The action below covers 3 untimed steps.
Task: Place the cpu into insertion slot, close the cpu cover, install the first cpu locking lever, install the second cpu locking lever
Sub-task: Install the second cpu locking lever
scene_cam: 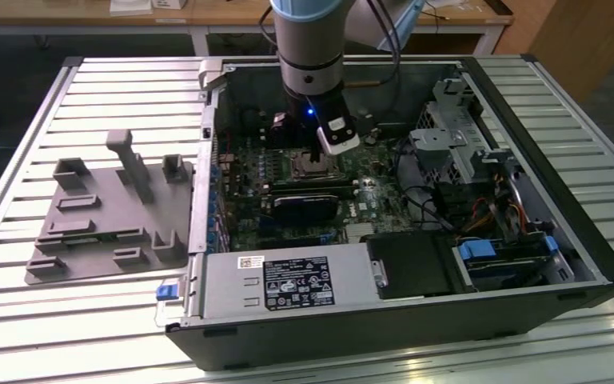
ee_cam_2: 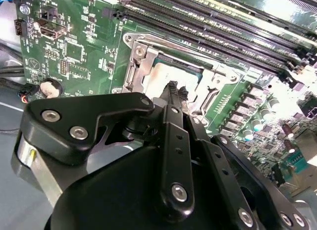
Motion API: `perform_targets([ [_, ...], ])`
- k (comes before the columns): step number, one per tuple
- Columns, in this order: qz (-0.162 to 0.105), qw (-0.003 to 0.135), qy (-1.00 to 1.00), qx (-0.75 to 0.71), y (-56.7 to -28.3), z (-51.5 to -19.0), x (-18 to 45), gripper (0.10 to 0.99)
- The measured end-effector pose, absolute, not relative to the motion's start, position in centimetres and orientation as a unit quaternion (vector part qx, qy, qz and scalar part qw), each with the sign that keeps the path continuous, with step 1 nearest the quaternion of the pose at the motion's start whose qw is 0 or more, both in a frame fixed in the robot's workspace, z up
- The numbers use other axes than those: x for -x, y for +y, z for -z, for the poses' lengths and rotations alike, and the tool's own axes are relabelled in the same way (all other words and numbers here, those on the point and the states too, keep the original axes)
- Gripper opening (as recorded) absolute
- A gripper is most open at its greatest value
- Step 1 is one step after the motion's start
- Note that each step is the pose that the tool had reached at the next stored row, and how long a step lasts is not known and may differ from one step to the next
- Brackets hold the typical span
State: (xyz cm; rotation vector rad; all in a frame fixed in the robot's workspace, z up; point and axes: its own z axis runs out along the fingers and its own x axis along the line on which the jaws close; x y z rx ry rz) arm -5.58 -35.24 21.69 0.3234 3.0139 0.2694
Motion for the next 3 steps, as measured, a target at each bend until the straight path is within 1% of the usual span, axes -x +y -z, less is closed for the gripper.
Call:
perform_targets([
  [3,-0.088,0.049,0.989,-0.106,-35.24,-21.69,5.57,0.102],
])
